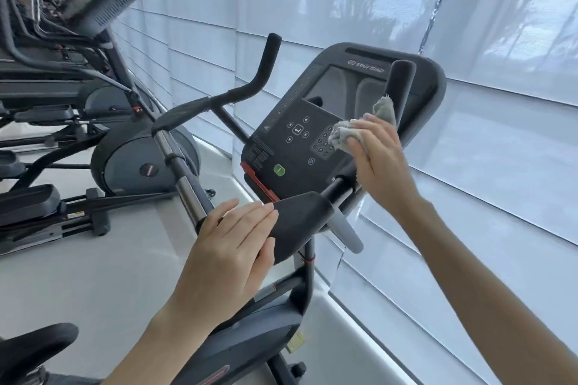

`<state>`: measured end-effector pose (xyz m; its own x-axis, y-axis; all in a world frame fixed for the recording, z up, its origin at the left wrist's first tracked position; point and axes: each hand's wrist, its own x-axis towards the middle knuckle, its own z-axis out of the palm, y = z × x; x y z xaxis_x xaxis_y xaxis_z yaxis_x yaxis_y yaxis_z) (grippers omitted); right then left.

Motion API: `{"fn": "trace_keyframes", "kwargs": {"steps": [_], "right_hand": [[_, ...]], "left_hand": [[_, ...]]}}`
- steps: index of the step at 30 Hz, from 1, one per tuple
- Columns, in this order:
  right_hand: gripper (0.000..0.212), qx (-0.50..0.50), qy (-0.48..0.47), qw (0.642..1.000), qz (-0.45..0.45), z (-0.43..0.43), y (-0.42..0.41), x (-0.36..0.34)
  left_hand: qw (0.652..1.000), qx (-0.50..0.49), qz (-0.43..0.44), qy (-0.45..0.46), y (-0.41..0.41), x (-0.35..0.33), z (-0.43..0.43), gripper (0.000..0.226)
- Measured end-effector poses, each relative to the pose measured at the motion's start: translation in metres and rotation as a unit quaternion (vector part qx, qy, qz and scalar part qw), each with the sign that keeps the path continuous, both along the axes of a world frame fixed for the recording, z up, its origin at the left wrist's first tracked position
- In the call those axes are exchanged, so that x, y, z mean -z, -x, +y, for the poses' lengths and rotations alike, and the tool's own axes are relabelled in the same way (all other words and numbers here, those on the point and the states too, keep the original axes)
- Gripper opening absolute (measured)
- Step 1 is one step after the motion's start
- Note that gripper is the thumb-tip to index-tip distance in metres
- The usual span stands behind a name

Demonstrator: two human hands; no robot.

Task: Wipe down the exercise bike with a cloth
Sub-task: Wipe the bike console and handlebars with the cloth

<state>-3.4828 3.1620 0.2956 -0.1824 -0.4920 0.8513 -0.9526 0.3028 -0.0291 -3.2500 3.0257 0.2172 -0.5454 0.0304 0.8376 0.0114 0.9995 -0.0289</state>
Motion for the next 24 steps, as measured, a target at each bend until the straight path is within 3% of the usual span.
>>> {"fn": "trace_keyframes", "kwargs": {"steps": [2,4,10,15,18,21,22,24], "right_hand": [[0.029,0.095,-0.115,0.989,-0.008,-0.01,0.006,-0.012],[0.034,0.116,-0.179,0.975,-0.059,-0.018,0.002,-0.009],[0.043,0.052,-0.149,0.983,-0.088,-0.025,-0.051,0.021],[0.052,0.018,-0.026,0.988,-0.152,-0.032,-0.095,0.027],[0.052,0.043,0.024,0.974,-0.223,-0.032,-0.114,0.031],[0.037,0.058,0.113,0.942,-0.312,-0.029,-0.112,0.025],[0.035,0.07,0.115,0.94,-0.314,-0.029,-0.11,0.021],[0.031,0.097,-0.001,0.957,-0.275,-0.034,-0.111,0.018]], "left_hand": [[1.0,0.017,0.001,-0.001,-0.007,0.002,-0.013,0.031],[0.999,0.037,-0.002,-0.007,-0.013,0.005,-0.026,0.033],[0.996,0.087,-0.014,-0.016,-0.025,0.018,-0.052,0.033],[0.993,0.113,-0.017,-0.034,-0.031,0.031,-0.07,0.034],[0.991,0.121,-0.025,-0.043,-0.032,0.038,-0.08,0.036],[0.989,0.131,-0.035,-0.058,-0.033,0.045,-0.088,0.039],[0.988,0.133,-0.037,-0.063,-0.034,0.046,-0.09,0.042],[0.987,0.142,-0.037,-0.066,-0.034,0.049,-0.093,0.045]]}}
